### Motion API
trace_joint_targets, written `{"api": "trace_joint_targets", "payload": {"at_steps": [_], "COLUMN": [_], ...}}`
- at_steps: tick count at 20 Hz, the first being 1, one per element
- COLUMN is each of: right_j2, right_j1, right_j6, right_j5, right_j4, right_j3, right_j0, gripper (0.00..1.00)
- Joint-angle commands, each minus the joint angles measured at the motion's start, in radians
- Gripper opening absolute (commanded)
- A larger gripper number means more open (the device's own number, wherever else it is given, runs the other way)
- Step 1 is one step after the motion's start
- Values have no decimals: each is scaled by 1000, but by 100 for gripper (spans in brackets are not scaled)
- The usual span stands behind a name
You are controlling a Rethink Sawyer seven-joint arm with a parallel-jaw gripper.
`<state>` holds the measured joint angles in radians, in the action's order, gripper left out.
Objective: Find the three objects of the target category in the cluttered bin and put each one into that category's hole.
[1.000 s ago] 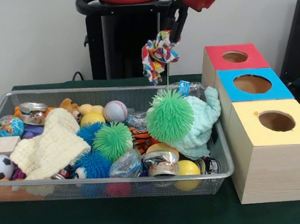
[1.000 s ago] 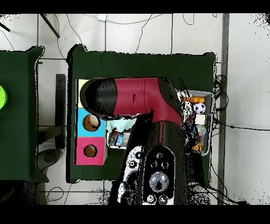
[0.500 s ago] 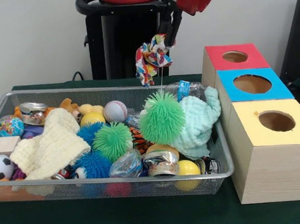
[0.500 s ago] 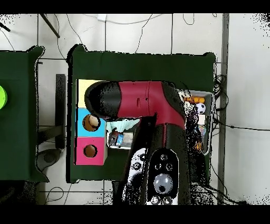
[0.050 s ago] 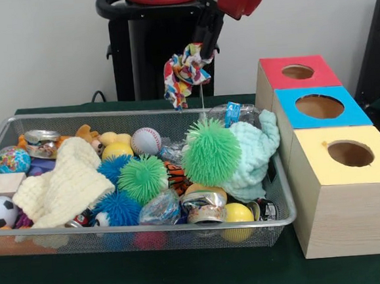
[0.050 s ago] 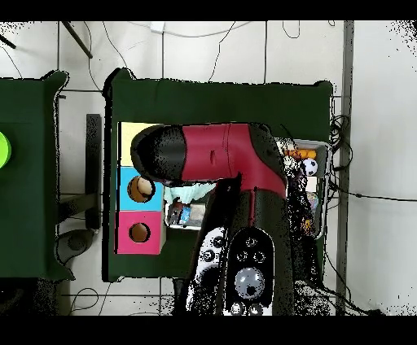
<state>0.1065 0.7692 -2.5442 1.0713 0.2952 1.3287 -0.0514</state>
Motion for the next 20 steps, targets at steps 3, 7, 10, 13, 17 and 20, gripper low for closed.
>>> {"api": "trace_joint_targets", "payload": {"at_steps": [3, 7, 10, 13, 17, 20], "right_j2": [-72, -73, -36, -21, 7, 59], "right_j1": [-23, -10, -20, -36, -102, -206], "right_j6": [178, 169, 44, -33, -106, -234], "right_j5": [15, -72, -231, -247, -225, -306], "right_j4": [101, 130, 180, 173, 182, 206], "right_j3": [-21, 46, 162, 185, 132, 88], "right_j0": [6, 13, 61, 96, 149, 207], "gripper": [0, 0, 0, 0, 0, 0]}}
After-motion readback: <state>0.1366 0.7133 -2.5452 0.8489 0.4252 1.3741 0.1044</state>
